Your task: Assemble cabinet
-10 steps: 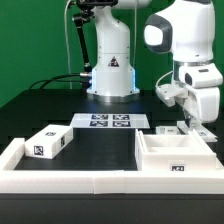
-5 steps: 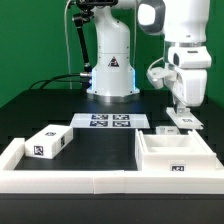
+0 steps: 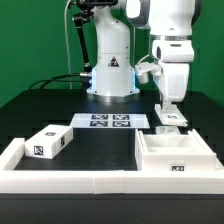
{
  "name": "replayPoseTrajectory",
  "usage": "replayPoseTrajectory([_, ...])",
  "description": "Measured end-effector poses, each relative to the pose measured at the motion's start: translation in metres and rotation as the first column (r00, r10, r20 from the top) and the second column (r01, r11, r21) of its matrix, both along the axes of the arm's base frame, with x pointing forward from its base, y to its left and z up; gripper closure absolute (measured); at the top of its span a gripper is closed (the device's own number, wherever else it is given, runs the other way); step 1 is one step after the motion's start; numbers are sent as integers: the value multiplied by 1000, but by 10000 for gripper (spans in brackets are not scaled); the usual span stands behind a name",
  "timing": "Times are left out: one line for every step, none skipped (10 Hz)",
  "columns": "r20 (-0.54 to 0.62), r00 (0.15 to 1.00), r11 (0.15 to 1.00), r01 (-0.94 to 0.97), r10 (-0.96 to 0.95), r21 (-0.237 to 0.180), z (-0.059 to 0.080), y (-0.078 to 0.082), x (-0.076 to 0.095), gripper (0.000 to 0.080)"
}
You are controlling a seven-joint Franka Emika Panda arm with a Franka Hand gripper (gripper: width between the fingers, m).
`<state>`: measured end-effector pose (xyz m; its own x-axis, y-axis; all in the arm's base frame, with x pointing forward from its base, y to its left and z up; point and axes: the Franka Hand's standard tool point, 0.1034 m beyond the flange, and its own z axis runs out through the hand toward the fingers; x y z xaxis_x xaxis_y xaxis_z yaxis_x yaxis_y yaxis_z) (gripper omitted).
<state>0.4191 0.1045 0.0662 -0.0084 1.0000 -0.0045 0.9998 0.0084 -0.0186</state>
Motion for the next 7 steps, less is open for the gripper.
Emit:
replayPoseTrajectory([0, 1000, 1000, 4, -4, 1, 0, 0, 1, 732])
replayPoseTrajectory([6, 1000, 1000, 30, -30, 4, 0, 0, 9, 732])
replayPoseTrajectory([11, 999, 999, 49, -49, 6, 1, 0, 17, 732])
replayPoseTrajectory([14, 999, 999, 52, -52, 6, 2, 0, 18, 732])
replayPoseTrajectory([10, 999, 999, 52, -52, 6, 0, 0, 17, 732])
replayPoseTrajectory([10, 999, 999, 53, -53, 7, 0, 0, 17, 732])
replayPoseTrajectory([10, 999, 999, 54, -54, 8, -1, 0, 18, 732])
